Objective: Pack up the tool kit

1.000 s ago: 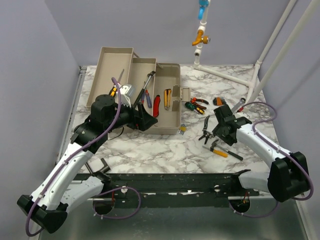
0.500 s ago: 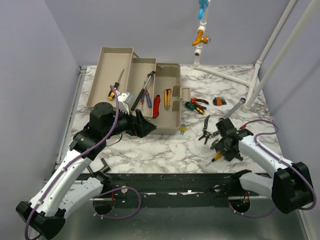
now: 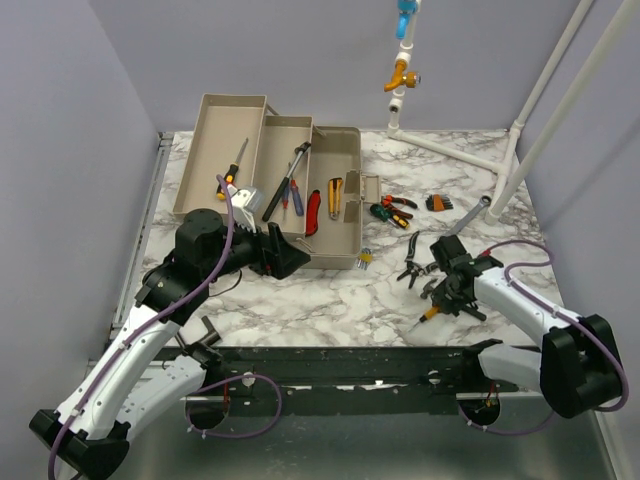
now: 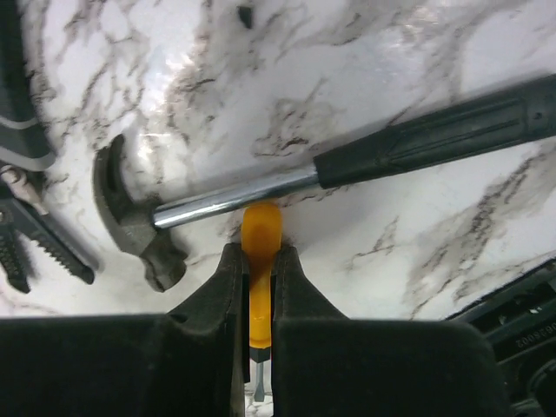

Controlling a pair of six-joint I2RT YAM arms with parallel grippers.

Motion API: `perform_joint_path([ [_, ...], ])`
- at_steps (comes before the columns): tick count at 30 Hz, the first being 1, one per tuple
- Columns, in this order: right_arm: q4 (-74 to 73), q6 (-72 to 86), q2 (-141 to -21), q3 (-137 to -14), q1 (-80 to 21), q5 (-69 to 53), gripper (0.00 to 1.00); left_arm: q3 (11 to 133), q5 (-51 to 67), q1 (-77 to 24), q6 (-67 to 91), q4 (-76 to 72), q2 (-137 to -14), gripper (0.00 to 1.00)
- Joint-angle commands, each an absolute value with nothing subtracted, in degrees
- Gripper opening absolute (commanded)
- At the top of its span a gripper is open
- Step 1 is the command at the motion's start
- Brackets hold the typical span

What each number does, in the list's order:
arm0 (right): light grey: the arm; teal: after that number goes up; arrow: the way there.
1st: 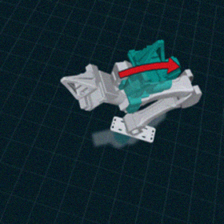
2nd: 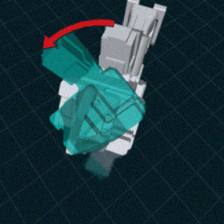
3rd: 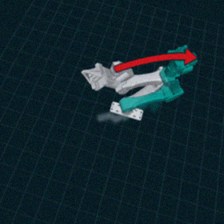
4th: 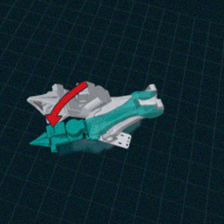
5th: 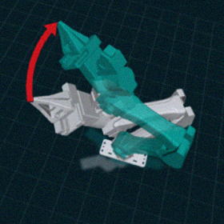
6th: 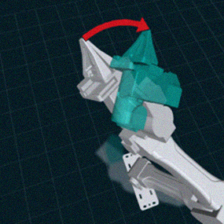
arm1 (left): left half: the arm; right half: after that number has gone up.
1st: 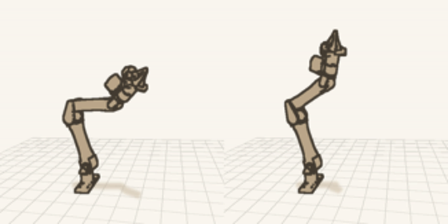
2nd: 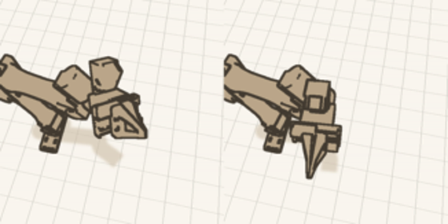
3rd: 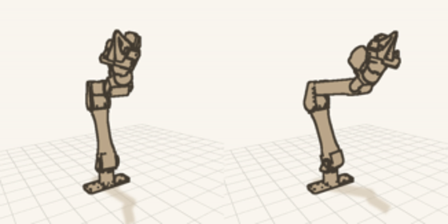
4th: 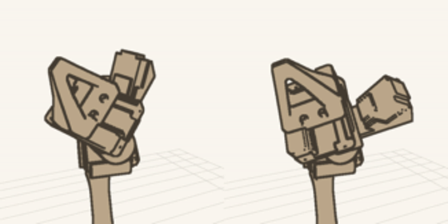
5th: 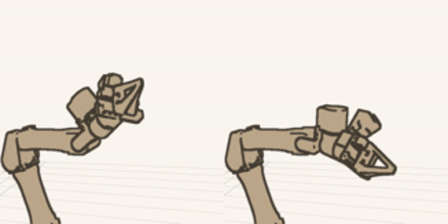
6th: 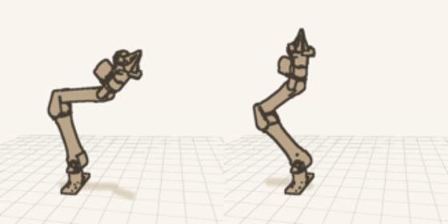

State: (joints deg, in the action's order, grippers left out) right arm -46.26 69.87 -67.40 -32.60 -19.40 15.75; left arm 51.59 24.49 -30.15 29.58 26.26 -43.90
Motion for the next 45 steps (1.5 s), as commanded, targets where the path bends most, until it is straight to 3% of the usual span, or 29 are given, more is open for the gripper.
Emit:
perform_joint_path([
  [1,-39.02,61.39,-64.51,-31.79,-19.25,9.47,0.01,50.61,27.23,-30.56,29.11,25.56,-43.78,0.85],
  [3,-34.19,55.64,-60.35,-31.82,-19.23,3.18,0.01,49.83,29.11,-30.56,29.73,24.18,-44.02,0.86],
  [7,-21.87,48.03,-51.85,-30.41,-19.25,-10.30,0.01,47.22,28.90,-30.66,32.36,21.09,-44.32,0.99],
  [11,-12.33,46.04,-49.44,-31.08,-19.33,-22.83,0.01,46.39,26.71,-34.47,33.83,19.73,-48.68,0.99],
  [19,-2.57,44.49,-52.54,-35.34,-19.34,-31.69,0.01,43.17,24.57,-42.80,38.78,4.76,-55.03,0.98],
  [34,7.98,48.50,-51.44,-37.07,-19.33,-38.56,0.01,50.00,20.76,-47.55,47.63,-13.43,-71.23,0.72],
  [41,11.08,50.78,-51.15,-35.46,-19.34,-39.56,0.01,55.58,21.15,-49.60,48.25,-15.11,-78.04,0.64],
  [43,11.91,51.59,-51.24,-35.20,-19.31,-40.26,0.01,56.56,21.39,-50.07,48.38,-15.33,-79.27,0.55],
  [45,12.50,52.09,-51.28,-35.04,-19.34,-40.80,0.01,56.94,21.48,-50.19,48.50,-15.87,-79.86,0.35],
])
